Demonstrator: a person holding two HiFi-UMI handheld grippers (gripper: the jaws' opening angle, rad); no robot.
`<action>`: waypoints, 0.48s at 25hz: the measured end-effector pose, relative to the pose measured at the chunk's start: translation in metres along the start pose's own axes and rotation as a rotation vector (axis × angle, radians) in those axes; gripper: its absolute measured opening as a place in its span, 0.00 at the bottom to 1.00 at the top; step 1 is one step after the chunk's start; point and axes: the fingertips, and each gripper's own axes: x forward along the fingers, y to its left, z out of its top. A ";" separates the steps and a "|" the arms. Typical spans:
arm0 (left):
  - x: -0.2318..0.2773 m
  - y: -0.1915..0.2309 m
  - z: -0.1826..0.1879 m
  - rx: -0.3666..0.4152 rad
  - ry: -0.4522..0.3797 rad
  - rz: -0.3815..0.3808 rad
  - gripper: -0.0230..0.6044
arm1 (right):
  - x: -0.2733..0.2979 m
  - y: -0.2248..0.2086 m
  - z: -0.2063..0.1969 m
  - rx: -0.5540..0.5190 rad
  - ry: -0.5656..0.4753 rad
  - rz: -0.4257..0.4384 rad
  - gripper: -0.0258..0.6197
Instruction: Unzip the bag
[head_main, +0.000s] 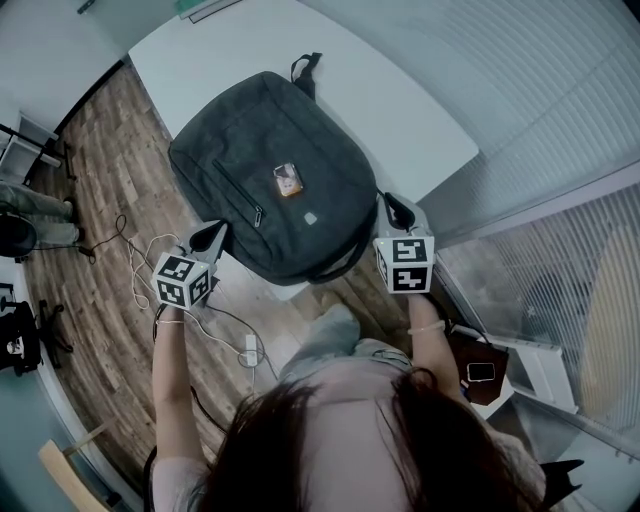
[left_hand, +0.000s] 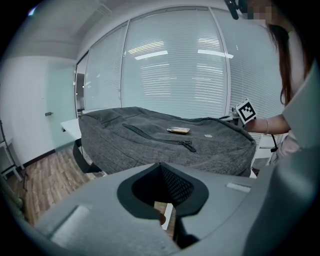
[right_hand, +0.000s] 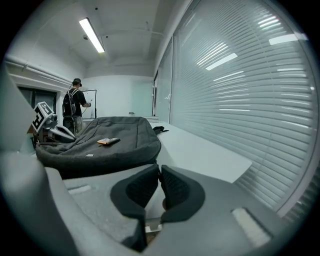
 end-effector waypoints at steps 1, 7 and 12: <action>0.000 0.000 0.000 -0.001 0.000 -0.002 0.05 | 0.000 0.000 0.001 0.003 -0.001 0.005 0.07; 0.000 -0.001 -0.001 -0.005 -0.003 0.000 0.05 | 0.008 -0.004 0.004 -0.001 -0.011 0.053 0.07; 0.000 -0.002 -0.002 -0.006 0.002 -0.009 0.05 | 0.014 -0.006 0.006 -0.040 -0.013 0.114 0.07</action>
